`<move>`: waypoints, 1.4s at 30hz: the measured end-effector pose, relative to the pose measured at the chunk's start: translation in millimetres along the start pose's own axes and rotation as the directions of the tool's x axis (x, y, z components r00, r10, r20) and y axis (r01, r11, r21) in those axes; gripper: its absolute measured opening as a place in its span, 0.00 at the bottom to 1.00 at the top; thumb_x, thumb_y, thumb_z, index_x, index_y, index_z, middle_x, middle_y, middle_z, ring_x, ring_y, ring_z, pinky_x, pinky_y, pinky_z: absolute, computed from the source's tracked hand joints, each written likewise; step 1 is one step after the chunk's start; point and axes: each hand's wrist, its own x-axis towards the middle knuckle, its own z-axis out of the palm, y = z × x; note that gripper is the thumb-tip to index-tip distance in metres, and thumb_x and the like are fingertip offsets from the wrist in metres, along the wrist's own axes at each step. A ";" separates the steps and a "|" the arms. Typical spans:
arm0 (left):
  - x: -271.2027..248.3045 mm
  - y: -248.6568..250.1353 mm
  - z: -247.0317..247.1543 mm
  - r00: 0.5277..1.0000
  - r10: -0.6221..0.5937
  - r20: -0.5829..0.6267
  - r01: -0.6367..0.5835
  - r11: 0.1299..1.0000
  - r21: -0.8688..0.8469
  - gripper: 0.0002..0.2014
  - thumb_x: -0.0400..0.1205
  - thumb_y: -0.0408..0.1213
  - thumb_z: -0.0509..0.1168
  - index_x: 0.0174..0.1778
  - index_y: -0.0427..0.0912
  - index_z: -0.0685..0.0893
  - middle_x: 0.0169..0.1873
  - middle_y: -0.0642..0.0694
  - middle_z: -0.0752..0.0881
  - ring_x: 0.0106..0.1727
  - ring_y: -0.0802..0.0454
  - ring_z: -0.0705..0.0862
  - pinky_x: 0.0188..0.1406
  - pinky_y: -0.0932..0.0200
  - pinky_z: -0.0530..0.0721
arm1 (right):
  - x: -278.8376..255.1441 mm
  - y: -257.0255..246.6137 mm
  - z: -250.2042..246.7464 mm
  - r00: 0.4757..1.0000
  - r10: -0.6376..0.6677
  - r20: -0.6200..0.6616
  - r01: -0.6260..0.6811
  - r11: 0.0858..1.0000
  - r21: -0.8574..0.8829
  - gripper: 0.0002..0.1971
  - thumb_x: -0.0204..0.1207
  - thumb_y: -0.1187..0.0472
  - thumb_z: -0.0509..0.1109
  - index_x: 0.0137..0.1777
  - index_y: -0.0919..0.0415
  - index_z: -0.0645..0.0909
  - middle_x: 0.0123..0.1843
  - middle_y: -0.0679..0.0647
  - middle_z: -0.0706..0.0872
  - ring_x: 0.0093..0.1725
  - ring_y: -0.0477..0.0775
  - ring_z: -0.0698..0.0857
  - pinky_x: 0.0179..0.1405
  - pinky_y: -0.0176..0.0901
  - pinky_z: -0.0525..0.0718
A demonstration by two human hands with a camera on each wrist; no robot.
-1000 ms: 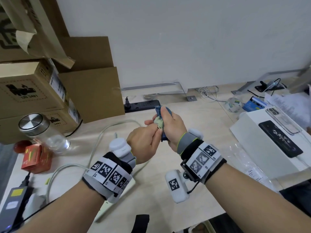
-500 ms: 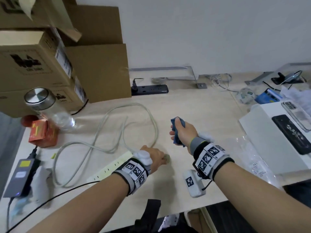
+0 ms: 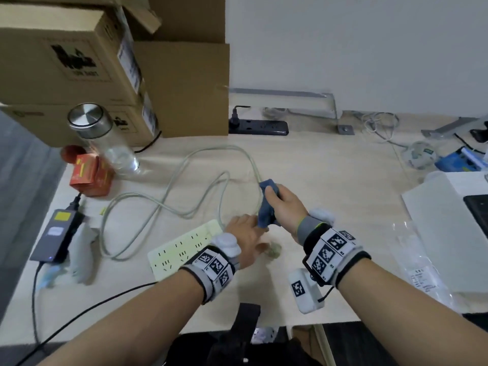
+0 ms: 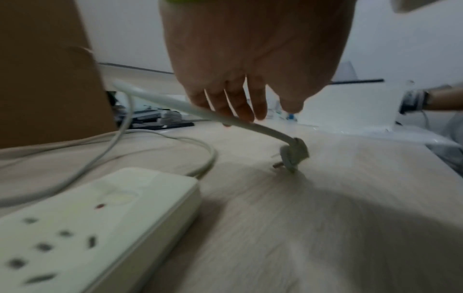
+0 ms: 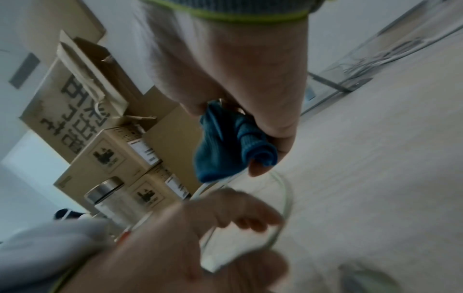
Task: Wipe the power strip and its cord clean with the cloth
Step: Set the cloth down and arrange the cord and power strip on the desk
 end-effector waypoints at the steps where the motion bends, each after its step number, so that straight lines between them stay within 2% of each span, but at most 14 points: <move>1: -4.5 -9.0 -6.3 0.994 -0.039 -0.104 0.030 0.996 -0.085 0.21 0.81 0.54 0.59 0.66 0.48 0.76 0.59 0.47 0.79 0.60 0.43 0.75 0.61 0.49 0.71 | 0.9 -5.8 9.0 0.999 -0.027 0.020 0.027 1.000 0.011 0.10 0.86 0.49 0.56 0.56 0.40 0.80 0.43 0.52 0.85 0.52 0.58 0.85 0.58 0.60 0.84; 5: -35.6 -52.9 -30.5 0.856 -0.415 -0.306 0.204 0.818 -0.538 0.13 0.79 0.47 0.66 0.57 0.47 0.78 0.51 0.53 0.81 0.48 0.53 0.82 0.48 0.55 0.80 | 7.3 -24.5 49.0 0.991 -0.104 0.082 0.100 0.994 0.054 0.08 0.83 0.55 0.61 0.51 0.45 0.82 0.40 0.52 0.84 0.45 0.57 0.87 0.56 0.62 0.86; 8: -61.4 -81.0 -50.8 0.767 -0.638 -0.071 0.257 0.406 -0.877 0.19 0.83 0.48 0.63 0.69 0.50 0.73 0.58 0.52 0.84 0.53 0.55 0.85 0.53 0.53 0.85 | 11.4 -35.4 86.2 0.972 -0.181 0.153 0.186 0.982 -0.019 0.10 0.78 0.58 0.68 0.58 0.48 0.80 0.50 0.49 0.86 0.53 0.53 0.85 0.59 0.50 0.85; 11: -92.4 -101.3 -68.3 0.757 -0.648 0.088 0.104 -0.014 -0.994 0.19 0.84 0.50 0.60 0.67 0.44 0.77 0.55 0.44 0.88 0.54 0.47 0.88 0.56 0.45 0.87 | 7.6 -49.2 133.0 0.922 -0.231 0.311 0.266 0.961 -0.072 0.17 0.76 0.61 0.73 0.63 0.51 0.80 0.54 0.47 0.84 0.54 0.48 0.84 0.53 0.35 0.84; 13: -109.4 -109.2 -73.6 0.747 -0.643 0.168 0.097 -0.145 -0.985 0.15 0.84 0.48 0.61 0.59 0.43 0.82 0.50 0.43 0.90 0.51 0.44 0.89 0.52 0.45 0.87 | 7.8 -50.7 157.0 0.895 -0.210 0.393 0.288 0.945 -0.152 0.22 0.73 0.58 0.74 0.67 0.47 0.77 0.56 0.47 0.84 0.55 0.50 0.84 0.54 0.39 0.84; 15: -129.3 -128.7 -65.3 0.672 -0.701 0.239 0.155 -0.182 -0.971 0.11 0.84 0.44 0.63 0.54 0.41 0.84 0.47 0.39 0.90 0.47 0.42 0.89 0.48 0.46 0.87 | 8.0 -47.1 180.1 0.876 -0.178 0.448 0.328 0.901 -0.284 0.29 0.71 0.55 0.75 0.72 0.44 0.72 0.58 0.47 0.82 0.58 0.51 0.83 0.55 0.38 0.81; 18: -163.3 -165.4 -43.4 0.463 -0.842 0.276 0.279 -0.158 -0.947 0.10 0.82 0.42 0.67 0.53 0.40 0.85 0.52 0.35 0.88 0.54 0.39 0.86 0.57 0.39 0.84 | 8.5 -32.4 202.4 0.813 -0.171 0.556 0.487 0.722 -0.491 0.41 0.68 0.46 0.76 0.79 0.45 0.62 0.70 0.51 0.75 0.68 0.53 0.77 0.62 0.41 0.75; 19: -173.3 -171.7 -39.7 0.436 -0.856 0.276 0.303 -0.149 -0.941 0.11 0.81 0.43 0.67 0.53 0.39 0.84 0.52 0.35 0.87 0.56 0.38 0.85 0.59 0.40 0.84 | 9.2 -24.2 204.5 0.768 -0.154 0.622 0.572 0.602 -0.557 0.45 0.65 0.42 0.77 0.80 0.45 0.59 0.73 0.51 0.72 0.71 0.54 0.74 0.66 0.45 0.73; 22: -191.8 -179.5 -35.0 0.449 -0.858 0.248 0.354 -0.083 -0.931 0.13 0.82 0.45 0.65 0.53 0.39 0.83 0.47 0.38 0.86 0.55 0.41 0.84 0.50 0.51 0.82 | 14.4 3.6 199.4 0.657 0.030 0.753 0.740 0.165 -0.652 0.52 0.60 0.36 0.77 0.81 0.43 0.52 0.73 0.52 0.70 0.70 0.58 0.72 0.65 0.52 0.73; 24: -198.1 -181.4 -33.6 0.473 -0.847 0.242 0.388 -0.046 -0.920 0.14 0.81 0.47 0.67 0.53 0.40 0.83 0.48 0.39 0.87 0.53 0.43 0.85 0.51 0.49 0.84 | 16.9 19.3 196.9 0.644 0.078 0.761 0.763 0.004 -0.646 0.49 0.64 0.40 0.75 0.81 0.44 0.51 0.71 0.54 0.70 0.66 0.59 0.72 0.62 0.52 0.71; 28: -197.7 -187.3 -30.2 0.531 -0.803 0.269 0.484 0.027 -0.875 0.15 0.78 0.46 0.71 0.55 0.40 0.83 0.50 0.39 0.87 0.54 0.43 0.85 0.57 0.43 0.85 | 27.1 22.1 185.6 0.760 0.073 0.646 0.648 -0.003 -0.761 0.45 0.67 0.42 0.71 0.80 0.45 0.51 0.68 0.55 0.72 0.64 0.59 0.73 0.59 0.53 0.75; 33: -171.3 -187.7 -29.9 0.593 -0.774 0.222 0.512 0.149 -0.846 0.10 0.80 0.40 0.69 0.55 0.44 0.80 0.50 0.41 0.85 0.55 0.43 0.83 0.56 0.49 0.82 | 48.1 16.6 135.1 0.957 0.149 0.250 0.235 0.114 -0.965 0.40 0.63 0.39 0.71 0.71 0.46 0.55 0.60 0.55 0.72 0.59 0.59 0.78 0.47 0.50 0.77; 38: -161.6 -195.0 -26.1 0.652 -0.758 0.025 0.623 0.516 -0.588 0.12 0.78 0.42 0.68 0.53 0.38 0.82 0.58 0.44 0.80 0.57 0.43 0.82 0.58 0.56 0.78 | 56.1 24.6 88.0 0.980 0.189 -0.064 -0.090 0.128 -0.988 0.35 0.61 0.42 0.73 0.63 0.52 0.59 0.55 0.56 0.74 0.50 0.58 0.79 0.37 0.47 0.73; 42: -161.2 -199.1 -18.6 0.652 -0.757 0.038 0.675 0.557 -0.483 0.19 0.77 0.46 0.68 0.59 0.38 0.82 0.64 0.44 0.75 0.59 0.44 0.80 0.61 0.55 0.77 | 59.4 28.7 81.8 0.954 0.232 -0.190 -0.230 0.155 -0.961 0.36 0.66 0.50 0.72 0.69 0.56 0.58 0.62 0.58 0.72 0.59 0.59 0.77 0.48 0.51 0.78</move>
